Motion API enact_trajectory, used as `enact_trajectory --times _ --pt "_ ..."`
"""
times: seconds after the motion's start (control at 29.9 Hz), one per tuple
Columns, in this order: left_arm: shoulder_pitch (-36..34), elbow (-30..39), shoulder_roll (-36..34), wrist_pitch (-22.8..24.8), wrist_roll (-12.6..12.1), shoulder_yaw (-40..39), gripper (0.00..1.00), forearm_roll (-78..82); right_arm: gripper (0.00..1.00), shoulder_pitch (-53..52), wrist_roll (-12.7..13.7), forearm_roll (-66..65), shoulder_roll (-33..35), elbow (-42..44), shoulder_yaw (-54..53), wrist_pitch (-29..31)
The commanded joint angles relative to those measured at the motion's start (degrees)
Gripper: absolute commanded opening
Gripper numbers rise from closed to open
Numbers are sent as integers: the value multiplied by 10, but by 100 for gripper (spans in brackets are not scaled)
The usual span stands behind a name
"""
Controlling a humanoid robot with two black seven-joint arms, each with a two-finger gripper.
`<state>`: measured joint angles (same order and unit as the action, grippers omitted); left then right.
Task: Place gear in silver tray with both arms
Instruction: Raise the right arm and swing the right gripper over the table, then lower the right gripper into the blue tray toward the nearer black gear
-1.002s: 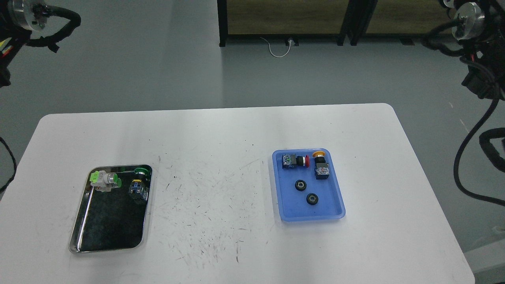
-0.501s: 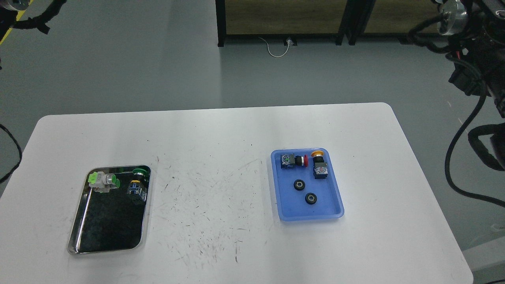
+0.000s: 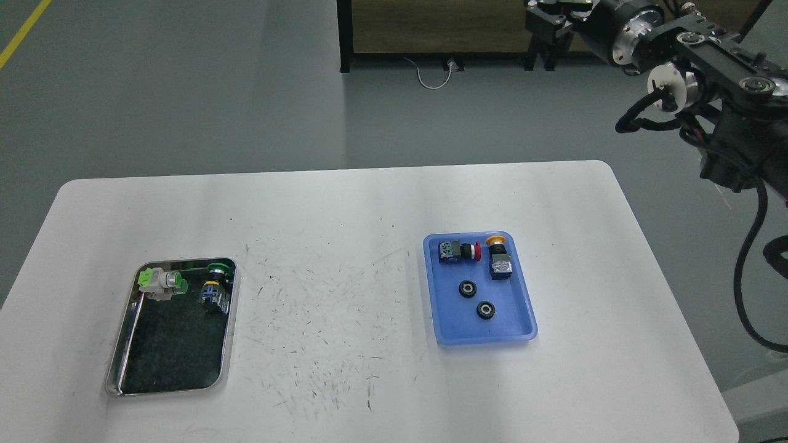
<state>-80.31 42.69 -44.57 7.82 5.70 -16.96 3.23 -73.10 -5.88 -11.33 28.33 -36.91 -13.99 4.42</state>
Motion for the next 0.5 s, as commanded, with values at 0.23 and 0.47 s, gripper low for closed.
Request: enact_trajectory --times 0.23,0.47 --pt "93 115 -179 98 57 1 99 1 100 16 12 5 81 -198 101 37" --pt "147 115 -220 97 67 2 98 -13 100 95 12 0 78 -238 135 42"
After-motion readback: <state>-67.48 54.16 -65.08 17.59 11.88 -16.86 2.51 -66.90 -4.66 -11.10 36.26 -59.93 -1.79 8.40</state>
